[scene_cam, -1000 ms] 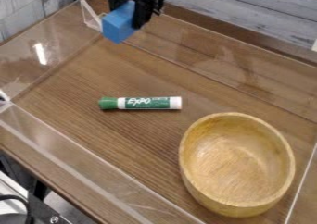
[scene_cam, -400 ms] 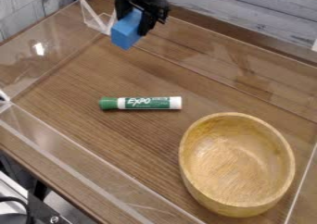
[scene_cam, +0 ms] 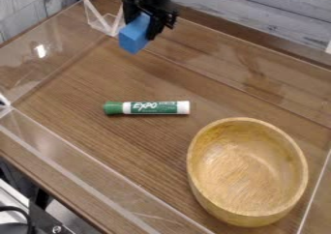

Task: Remove the blue block from inside the brown bowl and put it on the table

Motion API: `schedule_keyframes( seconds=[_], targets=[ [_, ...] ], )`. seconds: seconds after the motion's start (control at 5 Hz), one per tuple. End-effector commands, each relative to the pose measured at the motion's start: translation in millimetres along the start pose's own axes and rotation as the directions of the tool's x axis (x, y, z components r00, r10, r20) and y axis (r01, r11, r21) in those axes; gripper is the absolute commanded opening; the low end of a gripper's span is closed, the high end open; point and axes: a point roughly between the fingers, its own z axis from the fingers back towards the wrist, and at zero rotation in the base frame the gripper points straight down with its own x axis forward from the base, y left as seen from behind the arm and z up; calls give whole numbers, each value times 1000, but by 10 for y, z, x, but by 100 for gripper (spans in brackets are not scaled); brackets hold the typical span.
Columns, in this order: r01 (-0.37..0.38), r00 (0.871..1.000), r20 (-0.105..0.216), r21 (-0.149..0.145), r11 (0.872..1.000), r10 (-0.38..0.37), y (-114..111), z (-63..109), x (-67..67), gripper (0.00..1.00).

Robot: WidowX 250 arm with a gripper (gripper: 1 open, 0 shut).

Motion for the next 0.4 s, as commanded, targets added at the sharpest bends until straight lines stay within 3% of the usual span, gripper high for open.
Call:
schedule_keyframes(
  seconds=[0.0, 0.2],
  targets=[
    [-33, 996, 88, 26, 999, 30, 151, 180, 153, 0],
    [-36, 994, 102, 30, 999, 32, 179, 171, 164, 0]
  ],
)
